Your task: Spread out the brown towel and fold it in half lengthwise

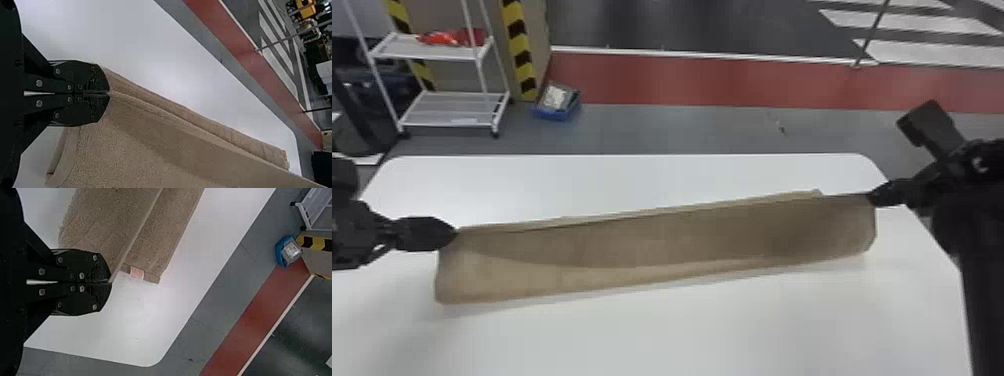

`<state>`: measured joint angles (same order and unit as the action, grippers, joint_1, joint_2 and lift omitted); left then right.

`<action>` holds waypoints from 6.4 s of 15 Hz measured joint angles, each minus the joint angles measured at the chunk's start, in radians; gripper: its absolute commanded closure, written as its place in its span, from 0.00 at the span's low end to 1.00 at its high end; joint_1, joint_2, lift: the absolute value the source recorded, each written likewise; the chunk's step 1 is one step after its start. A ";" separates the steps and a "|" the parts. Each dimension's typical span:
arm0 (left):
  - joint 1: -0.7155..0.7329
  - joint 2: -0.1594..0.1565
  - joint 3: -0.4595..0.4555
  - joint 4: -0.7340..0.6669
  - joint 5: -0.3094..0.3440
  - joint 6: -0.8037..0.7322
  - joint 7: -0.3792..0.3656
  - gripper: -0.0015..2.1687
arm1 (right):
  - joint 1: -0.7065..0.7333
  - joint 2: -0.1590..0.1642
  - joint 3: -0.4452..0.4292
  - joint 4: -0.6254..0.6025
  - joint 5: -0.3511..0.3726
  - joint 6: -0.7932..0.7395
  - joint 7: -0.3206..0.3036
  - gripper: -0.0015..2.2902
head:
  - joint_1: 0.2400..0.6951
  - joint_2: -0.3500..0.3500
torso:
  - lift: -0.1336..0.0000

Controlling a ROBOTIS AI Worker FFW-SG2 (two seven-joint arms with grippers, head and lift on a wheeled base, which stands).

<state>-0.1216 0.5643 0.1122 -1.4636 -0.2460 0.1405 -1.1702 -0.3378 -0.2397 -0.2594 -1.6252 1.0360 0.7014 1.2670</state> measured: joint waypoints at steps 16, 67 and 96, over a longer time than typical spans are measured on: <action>-0.170 0.011 -0.124 0.172 -0.049 -0.003 0.047 0.85 | -0.199 0.019 0.101 0.327 0.133 -0.052 -0.053 0.70 | 1.00 0.41 | 0.07; 0.563 -0.302 0.172 -0.412 0.600 -0.081 0.979 0.04 | 0.901 0.238 0.174 -0.422 -0.980 -0.859 -1.119 0.07 | 1.00 0.77 | 0.07; 0.598 -0.307 0.109 -0.386 0.570 -0.261 1.031 0.04 | 0.930 0.238 0.276 -0.532 -0.964 -0.659 -1.189 0.07 | 1.00 0.81 | 0.07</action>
<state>0.4762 0.2570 0.2211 -1.8493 0.3237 -0.1203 -0.1391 0.5918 -0.0015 0.0168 -2.1568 0.0720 0.0421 0.0782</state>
